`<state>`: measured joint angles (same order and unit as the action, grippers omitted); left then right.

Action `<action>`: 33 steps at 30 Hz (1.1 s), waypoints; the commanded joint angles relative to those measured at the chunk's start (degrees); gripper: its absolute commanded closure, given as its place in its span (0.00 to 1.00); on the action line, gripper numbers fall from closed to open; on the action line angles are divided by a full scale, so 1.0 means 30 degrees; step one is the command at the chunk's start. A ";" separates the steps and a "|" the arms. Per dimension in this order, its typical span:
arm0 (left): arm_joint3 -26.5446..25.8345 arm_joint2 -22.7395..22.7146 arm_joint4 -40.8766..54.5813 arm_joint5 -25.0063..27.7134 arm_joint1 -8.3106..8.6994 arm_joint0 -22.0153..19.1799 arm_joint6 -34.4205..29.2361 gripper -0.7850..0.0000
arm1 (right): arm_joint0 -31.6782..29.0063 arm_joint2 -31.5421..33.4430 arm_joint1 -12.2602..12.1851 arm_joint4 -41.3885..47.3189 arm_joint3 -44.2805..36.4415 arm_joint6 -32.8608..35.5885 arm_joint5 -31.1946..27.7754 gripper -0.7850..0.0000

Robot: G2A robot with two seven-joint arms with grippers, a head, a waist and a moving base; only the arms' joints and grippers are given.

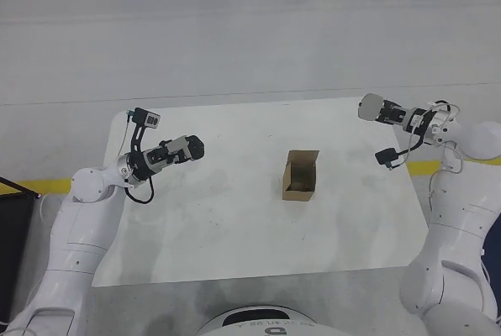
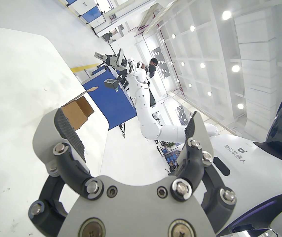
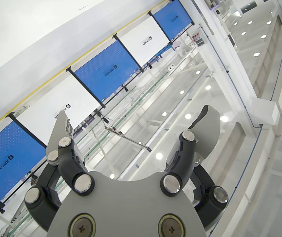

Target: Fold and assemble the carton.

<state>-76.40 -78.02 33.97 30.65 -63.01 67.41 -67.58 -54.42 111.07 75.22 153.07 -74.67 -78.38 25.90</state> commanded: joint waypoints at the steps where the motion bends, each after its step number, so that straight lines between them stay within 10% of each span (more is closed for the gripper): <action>1: 0.0000 0.0000 0.0000 0.0000 0.0000 0.0000 0.0000 0.00 | -0.0001 -0.0002 0.0000 -0.0001 -0.0003 -0.0001 0.0002 0.00; 6: 0.0000 0.0000 0.0000 0.0000 0.0000 0.0000 0.0000 0.00 | -0.0515 -0.1526 -0.0065 -0.1190 -0.1737 0.0980 0.0988 0.00; 18: 0.0000 0.0000 0.0000 0.0000 0.0000 0.0000 0.0000 0.00 | -0.4880 -0.3937 -0.2518 -1.5617 -0.8860 1.0442 1.0443 0.00; 33: 0.0000 0.0000 0.0000 0.0000 0.0000 0.0000 0.0000 0.00 | -0.4936 -0.3992 -0.2774 -1.7762 -0.8494 1.1126 1.0696 0.00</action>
<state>-76.40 -78.02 33.97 30.65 -63.01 67.41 -67.58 -69.23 99.09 66.90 99.78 -100.15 -45.00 57.99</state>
